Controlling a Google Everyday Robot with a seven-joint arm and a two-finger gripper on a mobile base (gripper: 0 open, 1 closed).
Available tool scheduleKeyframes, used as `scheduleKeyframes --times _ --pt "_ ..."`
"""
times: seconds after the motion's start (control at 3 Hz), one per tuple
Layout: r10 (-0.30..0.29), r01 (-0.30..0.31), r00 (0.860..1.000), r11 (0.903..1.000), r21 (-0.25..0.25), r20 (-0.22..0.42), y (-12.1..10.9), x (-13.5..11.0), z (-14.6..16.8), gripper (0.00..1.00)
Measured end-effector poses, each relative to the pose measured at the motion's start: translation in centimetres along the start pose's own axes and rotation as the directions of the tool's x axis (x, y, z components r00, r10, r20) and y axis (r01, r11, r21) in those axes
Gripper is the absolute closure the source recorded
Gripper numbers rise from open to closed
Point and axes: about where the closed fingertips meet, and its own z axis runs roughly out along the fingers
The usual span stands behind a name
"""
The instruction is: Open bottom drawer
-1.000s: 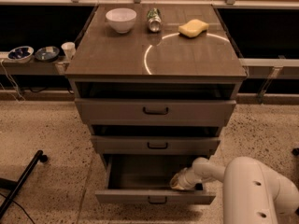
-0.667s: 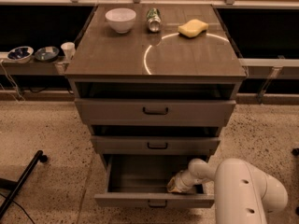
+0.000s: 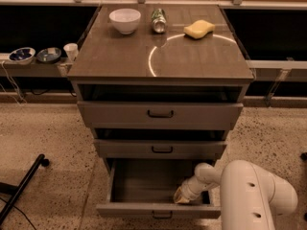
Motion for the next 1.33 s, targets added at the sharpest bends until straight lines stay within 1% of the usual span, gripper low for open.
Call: scheduleKeyframes --times 0.33,0.67,1.0,1.33 --pt "0.09 -0.089 0.996 0.9894 -0.115 0.005 6.3 2.0 -1.0 1.0" --pt "0.164 -0.157 0.986 0.9727 -0.17 0.026 9.7 3.5 -1.5 1.0" --pt "0.171 -0.163 0.985 0.9719 -0.169 0.033 9.4 3.2 -1.6 1.0" --pt "0.117 -0.118 0.976 0.993 -0.008 0.182 7.0 1.3 -6.3 1.0"
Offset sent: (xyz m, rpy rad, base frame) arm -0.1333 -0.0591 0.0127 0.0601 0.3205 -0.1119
